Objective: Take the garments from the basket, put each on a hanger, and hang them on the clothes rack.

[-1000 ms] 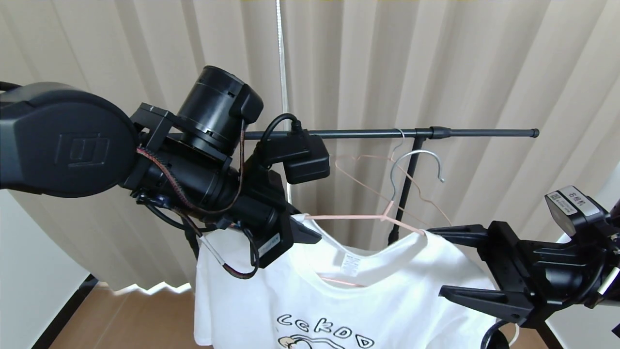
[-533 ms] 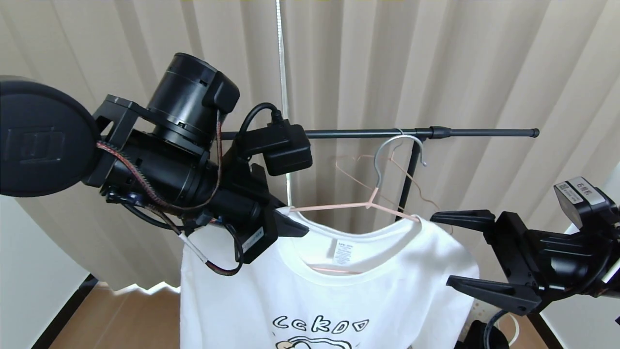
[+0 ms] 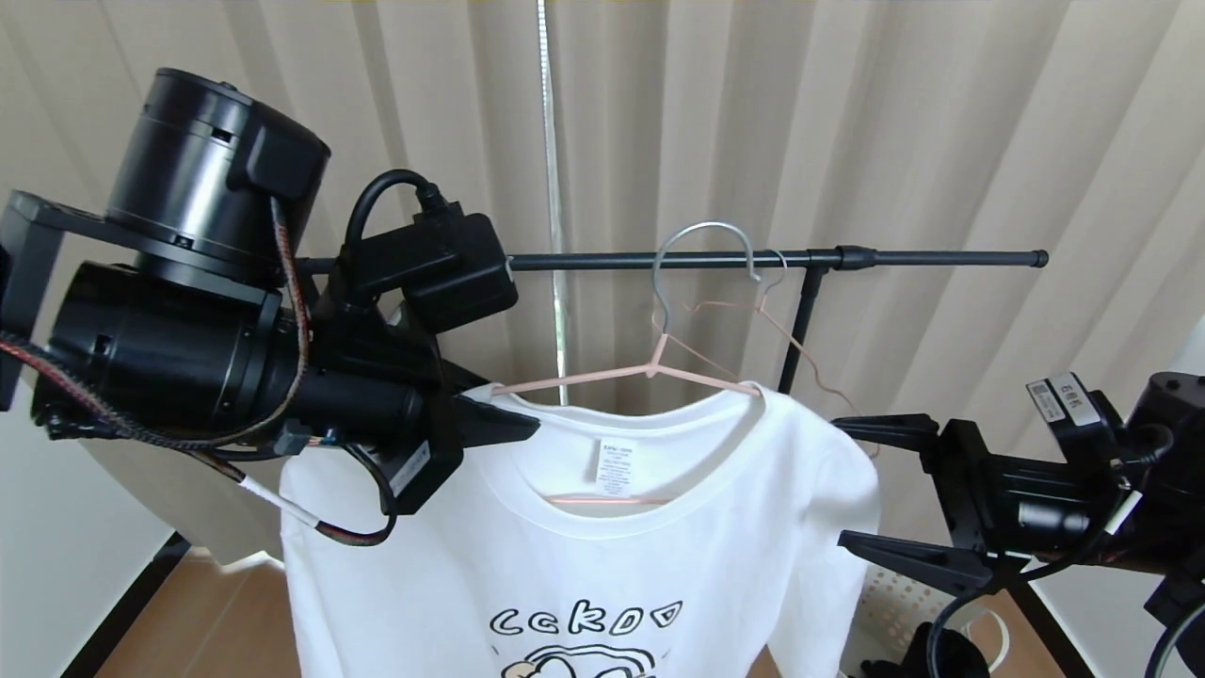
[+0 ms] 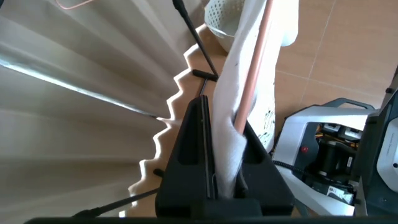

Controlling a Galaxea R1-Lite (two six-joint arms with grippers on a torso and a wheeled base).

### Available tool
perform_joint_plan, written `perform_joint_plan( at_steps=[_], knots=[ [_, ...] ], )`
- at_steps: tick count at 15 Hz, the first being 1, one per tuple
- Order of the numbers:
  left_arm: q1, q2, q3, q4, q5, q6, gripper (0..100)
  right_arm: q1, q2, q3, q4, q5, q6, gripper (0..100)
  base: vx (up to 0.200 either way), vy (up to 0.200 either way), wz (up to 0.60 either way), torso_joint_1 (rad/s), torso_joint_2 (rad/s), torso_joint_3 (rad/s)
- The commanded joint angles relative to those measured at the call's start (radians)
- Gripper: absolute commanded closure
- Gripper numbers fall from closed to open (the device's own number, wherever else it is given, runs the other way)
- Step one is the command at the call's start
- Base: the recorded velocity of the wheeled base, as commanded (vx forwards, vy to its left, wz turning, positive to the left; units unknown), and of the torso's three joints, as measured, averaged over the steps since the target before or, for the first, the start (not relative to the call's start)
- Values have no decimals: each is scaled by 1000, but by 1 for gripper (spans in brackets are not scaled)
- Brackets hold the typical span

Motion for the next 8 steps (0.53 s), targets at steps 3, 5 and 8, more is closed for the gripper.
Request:
perform_joint_plan(
  at_steps=[3,5,8],
  knots=[
    [8,-61,24,-2,1,-28,100,-9,107,-8,-1,-5,-41,0,0,0,0,0,0,0],
    [9,-74,32,-2,1,-32,100,-8,155,-19,-1,-50,-75,0,0,0,0,0,0,0],
    [23,-81,38,-4,1,-32,100,-9,187,-33,-1,-85,-98,0,0,0,0,0,0,0]
  ],
)
